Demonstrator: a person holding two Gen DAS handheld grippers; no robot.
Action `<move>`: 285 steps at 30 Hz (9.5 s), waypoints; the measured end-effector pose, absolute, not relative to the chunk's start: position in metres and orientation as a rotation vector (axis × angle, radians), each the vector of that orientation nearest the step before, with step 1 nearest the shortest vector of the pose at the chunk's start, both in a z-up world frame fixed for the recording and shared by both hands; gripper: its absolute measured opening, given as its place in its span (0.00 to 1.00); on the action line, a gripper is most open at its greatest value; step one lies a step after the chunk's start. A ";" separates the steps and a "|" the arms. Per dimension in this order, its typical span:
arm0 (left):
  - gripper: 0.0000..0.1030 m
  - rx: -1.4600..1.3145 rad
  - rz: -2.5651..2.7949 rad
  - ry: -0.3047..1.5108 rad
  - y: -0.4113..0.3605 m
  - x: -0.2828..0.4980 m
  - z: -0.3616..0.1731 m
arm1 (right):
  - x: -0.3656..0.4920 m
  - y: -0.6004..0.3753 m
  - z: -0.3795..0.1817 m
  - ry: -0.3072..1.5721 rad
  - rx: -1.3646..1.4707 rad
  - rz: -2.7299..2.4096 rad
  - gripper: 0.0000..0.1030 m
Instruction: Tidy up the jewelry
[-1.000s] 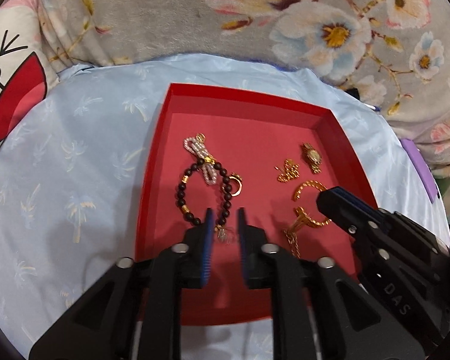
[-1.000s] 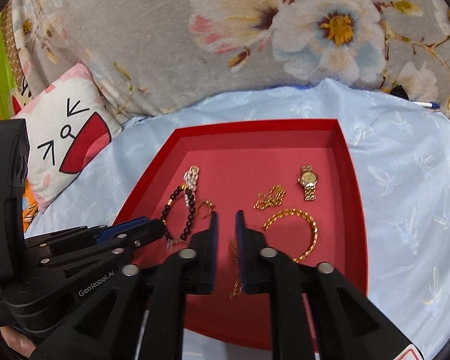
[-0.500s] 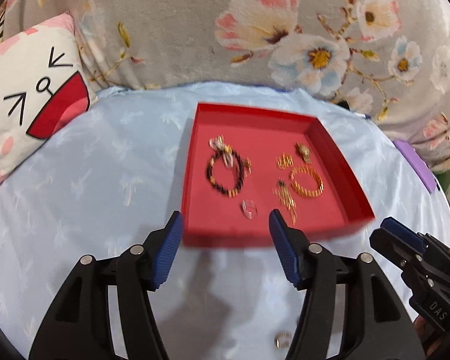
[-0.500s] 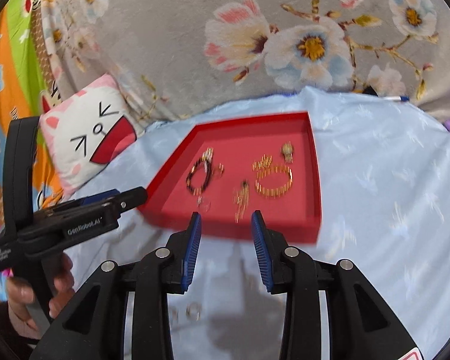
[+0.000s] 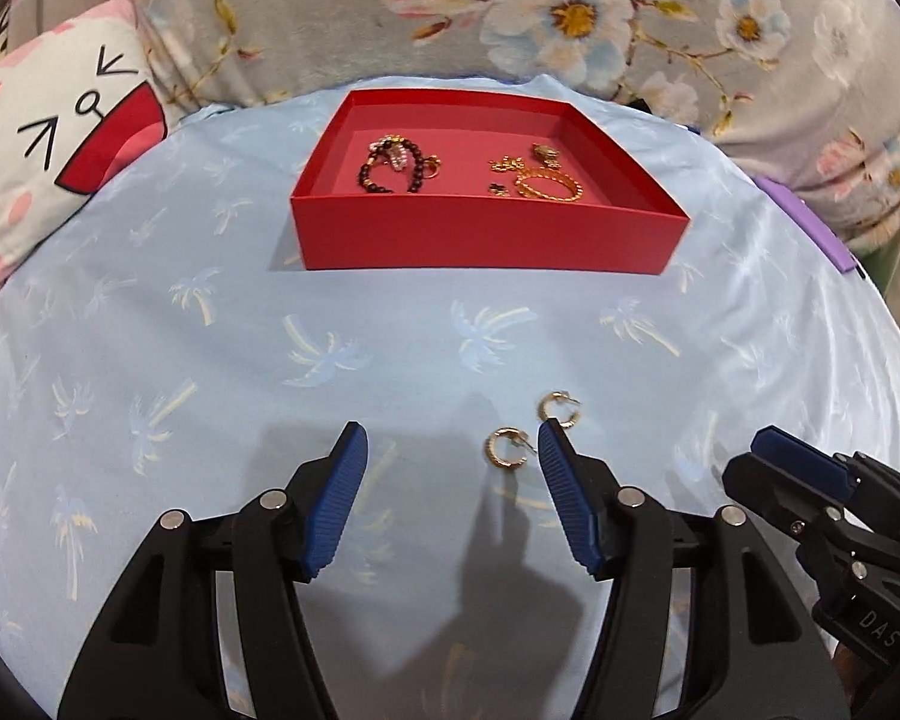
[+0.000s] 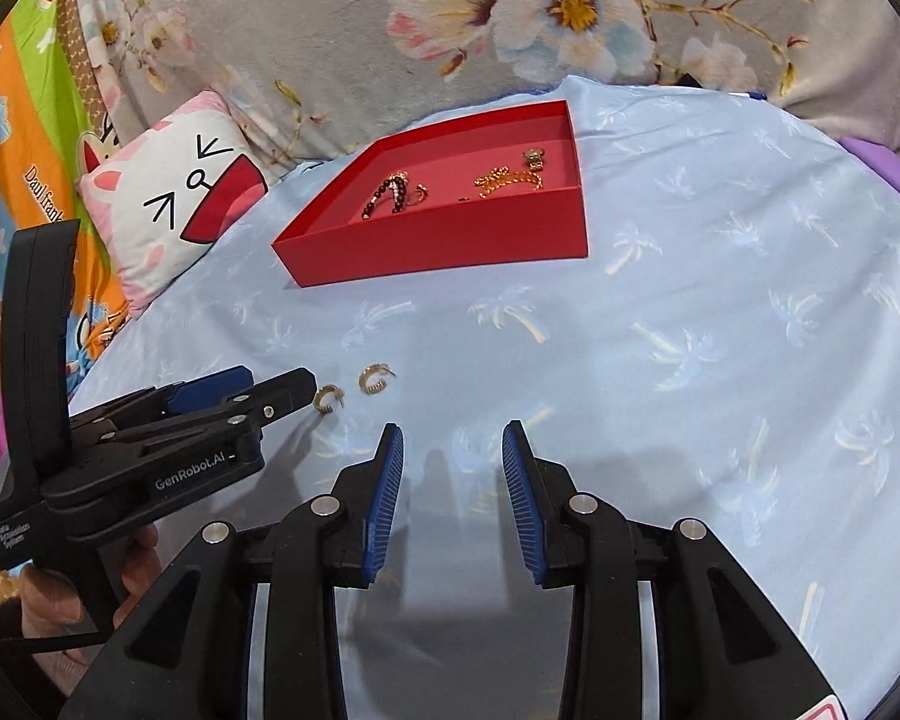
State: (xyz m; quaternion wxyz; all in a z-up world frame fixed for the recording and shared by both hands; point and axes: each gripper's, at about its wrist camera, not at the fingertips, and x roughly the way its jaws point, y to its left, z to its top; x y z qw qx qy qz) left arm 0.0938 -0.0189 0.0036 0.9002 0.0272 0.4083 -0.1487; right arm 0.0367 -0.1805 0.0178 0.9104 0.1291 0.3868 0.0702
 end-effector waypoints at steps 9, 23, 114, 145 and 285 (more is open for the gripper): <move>0.47 0.115 -0.304 0.871 -0.032 0.096 -0.009 | 0.035 -0.182 0.012 0.799 0.267 0.138 0.33; 0.16 0.127 -0.293 0.858 -0.032 0.098 -0.009 | 0.038 -0.179 0.012 0.807 0.261 0.145 0.33; 0.16 -0.018 -0.331 0.802 0.025 0.123 0.049 | 0.108 -0.151 0.064 0.752 0.089 0.148 0.17; 0.36 -0.046 -0.340 0.856 -0.082 0.354 0.046 | 0.300 -0.236 0.052 0.765 0.250 0.024 0.28; 0.63 0.110 -0.056 0.735 -0.029 0.141 0.012 | 0.114 -0.172 0.010 0.703 0.073 -0.200 0.77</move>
